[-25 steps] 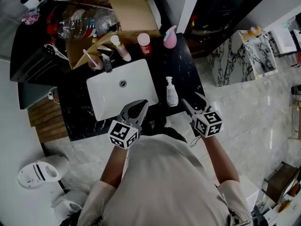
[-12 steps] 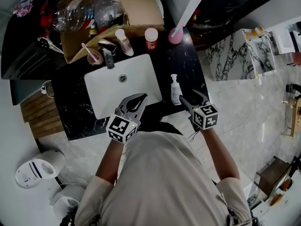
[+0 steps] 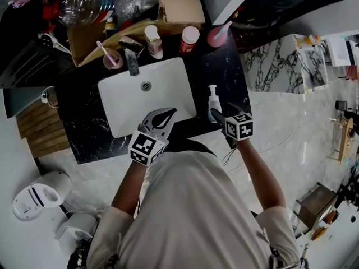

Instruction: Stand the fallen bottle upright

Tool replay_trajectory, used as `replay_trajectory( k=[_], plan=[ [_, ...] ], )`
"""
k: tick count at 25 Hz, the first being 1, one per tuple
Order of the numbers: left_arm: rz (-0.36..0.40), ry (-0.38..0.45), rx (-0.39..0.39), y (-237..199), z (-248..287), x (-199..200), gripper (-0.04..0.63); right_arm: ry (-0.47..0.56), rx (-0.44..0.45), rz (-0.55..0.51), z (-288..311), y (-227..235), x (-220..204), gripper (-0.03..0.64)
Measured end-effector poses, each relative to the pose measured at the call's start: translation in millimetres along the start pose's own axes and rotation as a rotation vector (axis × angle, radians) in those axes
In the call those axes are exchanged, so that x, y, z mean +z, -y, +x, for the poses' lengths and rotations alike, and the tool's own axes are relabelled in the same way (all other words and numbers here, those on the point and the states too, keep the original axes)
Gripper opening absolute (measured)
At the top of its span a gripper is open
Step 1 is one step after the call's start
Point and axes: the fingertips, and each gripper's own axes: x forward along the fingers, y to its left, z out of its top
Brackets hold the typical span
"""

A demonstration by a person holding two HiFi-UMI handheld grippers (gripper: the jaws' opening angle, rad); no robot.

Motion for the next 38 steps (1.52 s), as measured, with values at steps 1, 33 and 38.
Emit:
replay_trajectory(
  k=[1,33,38],
  plan=[
    [-0.003,0.000,0.000,-2.5,-0.5,-1.3,0.008,-0.015,-0.003,0.007,4.7,0.9,-1.6,0.278],
    [-0.106,-0.015,0.009,-30.5,-34.5,-48.9,0.008,-0.276,-0.141,0.016,73.5,15.7,-29.1,0.291],
    [-0.085,-0.012,0.000,-25.3,-37.8,-44.8,0.008,-0.255,-0.104,-0.029,66.8,6.2,-31.1,0.291]
  ],
)
